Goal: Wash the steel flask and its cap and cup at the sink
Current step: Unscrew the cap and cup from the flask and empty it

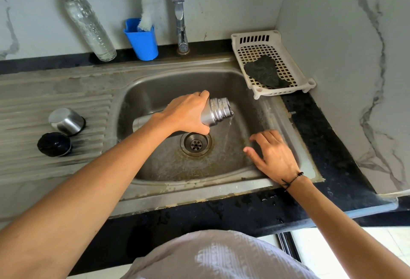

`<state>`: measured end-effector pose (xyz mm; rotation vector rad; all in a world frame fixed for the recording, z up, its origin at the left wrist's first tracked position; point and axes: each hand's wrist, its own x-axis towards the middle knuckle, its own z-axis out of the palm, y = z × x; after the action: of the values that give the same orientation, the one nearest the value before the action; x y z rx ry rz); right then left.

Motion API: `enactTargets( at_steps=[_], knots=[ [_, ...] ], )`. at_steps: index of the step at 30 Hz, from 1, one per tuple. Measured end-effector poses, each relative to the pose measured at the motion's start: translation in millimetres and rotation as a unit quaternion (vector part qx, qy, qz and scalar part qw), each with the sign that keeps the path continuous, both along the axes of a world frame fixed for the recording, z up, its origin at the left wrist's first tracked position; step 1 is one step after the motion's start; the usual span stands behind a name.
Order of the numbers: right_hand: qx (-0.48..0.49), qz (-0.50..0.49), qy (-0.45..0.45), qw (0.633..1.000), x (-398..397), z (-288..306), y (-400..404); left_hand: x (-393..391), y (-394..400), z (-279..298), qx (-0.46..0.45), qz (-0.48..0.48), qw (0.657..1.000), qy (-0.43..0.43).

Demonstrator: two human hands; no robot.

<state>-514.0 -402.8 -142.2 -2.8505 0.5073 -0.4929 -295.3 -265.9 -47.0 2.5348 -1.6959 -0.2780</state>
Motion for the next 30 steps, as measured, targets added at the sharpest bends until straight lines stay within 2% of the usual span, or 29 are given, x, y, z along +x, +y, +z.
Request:
enactTargets(
  at_steps=[30],
  knots=[
    [0.011,-0.003,0.004,1.000,-0.2,1.3,1.3,0.3,-5.1,-3.7,0.022,-0.014,1.000,-0.012]
  ],
)
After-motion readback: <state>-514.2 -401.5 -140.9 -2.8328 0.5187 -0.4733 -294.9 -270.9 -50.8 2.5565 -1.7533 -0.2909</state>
